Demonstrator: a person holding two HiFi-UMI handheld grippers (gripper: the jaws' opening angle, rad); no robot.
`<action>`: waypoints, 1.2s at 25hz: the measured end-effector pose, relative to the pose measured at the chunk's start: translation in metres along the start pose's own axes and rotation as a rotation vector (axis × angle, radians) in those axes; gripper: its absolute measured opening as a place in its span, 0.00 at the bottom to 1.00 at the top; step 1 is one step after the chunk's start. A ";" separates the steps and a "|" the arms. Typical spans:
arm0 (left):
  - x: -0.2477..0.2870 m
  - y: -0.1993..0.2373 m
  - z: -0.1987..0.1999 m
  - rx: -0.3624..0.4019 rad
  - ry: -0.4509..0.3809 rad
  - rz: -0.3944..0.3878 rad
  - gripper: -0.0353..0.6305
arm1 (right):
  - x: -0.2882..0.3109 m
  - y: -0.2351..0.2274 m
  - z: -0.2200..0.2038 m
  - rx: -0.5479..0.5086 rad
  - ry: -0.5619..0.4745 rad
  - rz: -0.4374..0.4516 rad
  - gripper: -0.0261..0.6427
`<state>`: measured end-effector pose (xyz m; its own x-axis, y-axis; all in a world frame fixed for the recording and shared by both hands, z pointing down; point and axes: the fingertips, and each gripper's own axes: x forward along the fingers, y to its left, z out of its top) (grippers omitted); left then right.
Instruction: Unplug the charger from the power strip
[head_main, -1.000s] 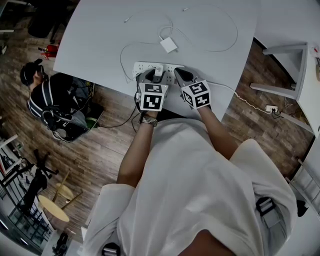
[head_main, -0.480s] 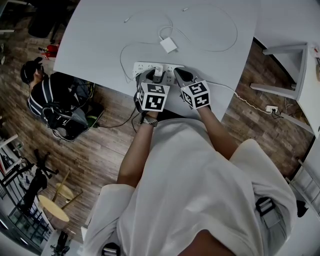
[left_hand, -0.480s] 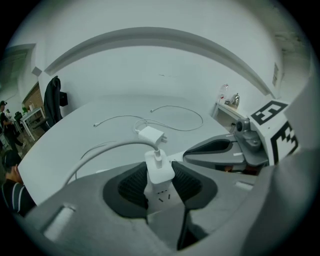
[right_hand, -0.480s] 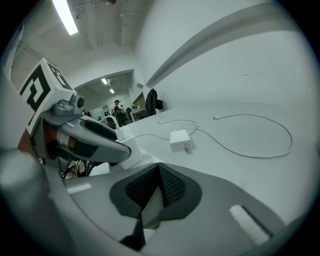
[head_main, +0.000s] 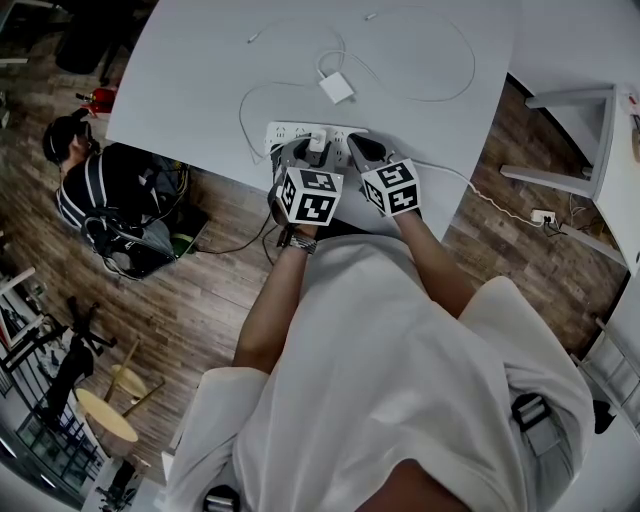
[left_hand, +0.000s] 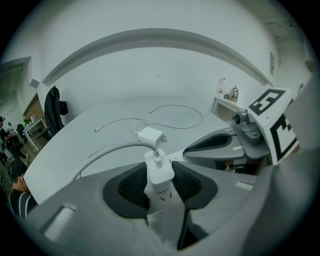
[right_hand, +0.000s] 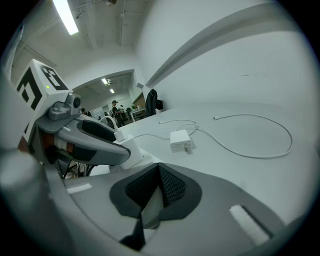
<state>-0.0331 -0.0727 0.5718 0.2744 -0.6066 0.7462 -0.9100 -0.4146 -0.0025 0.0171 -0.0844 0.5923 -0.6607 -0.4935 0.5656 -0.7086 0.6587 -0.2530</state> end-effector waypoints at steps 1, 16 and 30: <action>0.000 0.000 0.000 -0.016 -0.003 -0.009 0.29 | 0.000 0.000 0.000 0.000 0.000 0.000 0.04; 0.000 0.004 0.002 -0.171 -0.032 -0.078 0.29 | 0.000 -0.001 -0.002 -0.002 -0.001 -0.001 0.04; -0.001 0.004 0.002 -0.131 -0.021 -0.068 0.29 | 0.001 0.001 0.000 -0.006 -0.003 -0.004 0.04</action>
<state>-0.0362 -0.0751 0.5695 0.3422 -0.5943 0.7278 -0.9213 -0.3646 0.1355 0.0164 -0.0841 0.5929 -0.6588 -0.4979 0.5639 -0.7096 0.6602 -0.2461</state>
